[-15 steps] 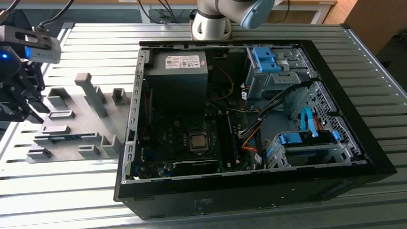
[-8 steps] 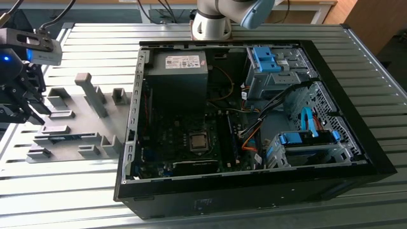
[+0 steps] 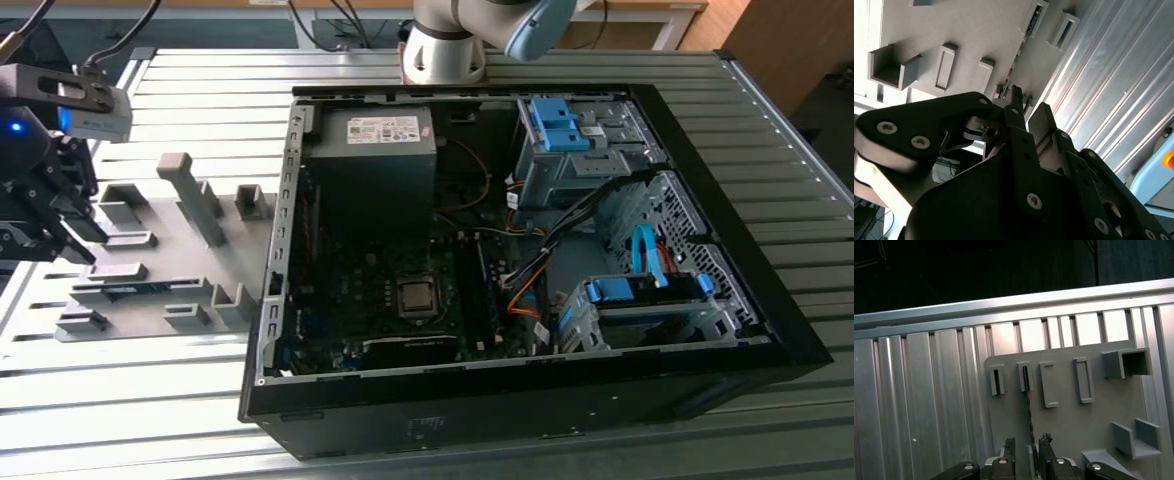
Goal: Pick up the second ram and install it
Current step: 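Pick up the second ram and move it above second insertion slot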
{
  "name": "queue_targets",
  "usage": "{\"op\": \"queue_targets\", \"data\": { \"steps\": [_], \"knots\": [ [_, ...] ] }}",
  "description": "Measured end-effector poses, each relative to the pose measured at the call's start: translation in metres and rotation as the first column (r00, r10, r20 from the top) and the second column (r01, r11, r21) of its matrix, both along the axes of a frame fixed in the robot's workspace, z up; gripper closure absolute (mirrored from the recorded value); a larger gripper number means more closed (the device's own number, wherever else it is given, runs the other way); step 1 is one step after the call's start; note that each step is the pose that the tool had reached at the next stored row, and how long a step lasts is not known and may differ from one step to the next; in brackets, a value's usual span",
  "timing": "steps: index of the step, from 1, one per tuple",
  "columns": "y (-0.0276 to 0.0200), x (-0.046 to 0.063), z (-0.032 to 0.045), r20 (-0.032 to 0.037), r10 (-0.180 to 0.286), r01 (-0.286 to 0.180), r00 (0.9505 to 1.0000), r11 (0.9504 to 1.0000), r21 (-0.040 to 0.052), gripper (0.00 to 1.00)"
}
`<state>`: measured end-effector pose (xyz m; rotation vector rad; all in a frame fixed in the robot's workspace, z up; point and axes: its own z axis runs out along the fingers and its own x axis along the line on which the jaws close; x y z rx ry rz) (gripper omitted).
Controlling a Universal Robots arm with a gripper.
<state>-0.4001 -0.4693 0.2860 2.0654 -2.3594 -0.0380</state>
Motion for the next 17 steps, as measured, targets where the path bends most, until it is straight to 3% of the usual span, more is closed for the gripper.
{"op": "queue_targets", "data": {
  "steps": [17],
  "knots": [
    [-0.0008,0.0000,-0.0046,0.0000,0.000,0.000,1.0000,1.0000,-0.0002,0.67]
  ]
}}
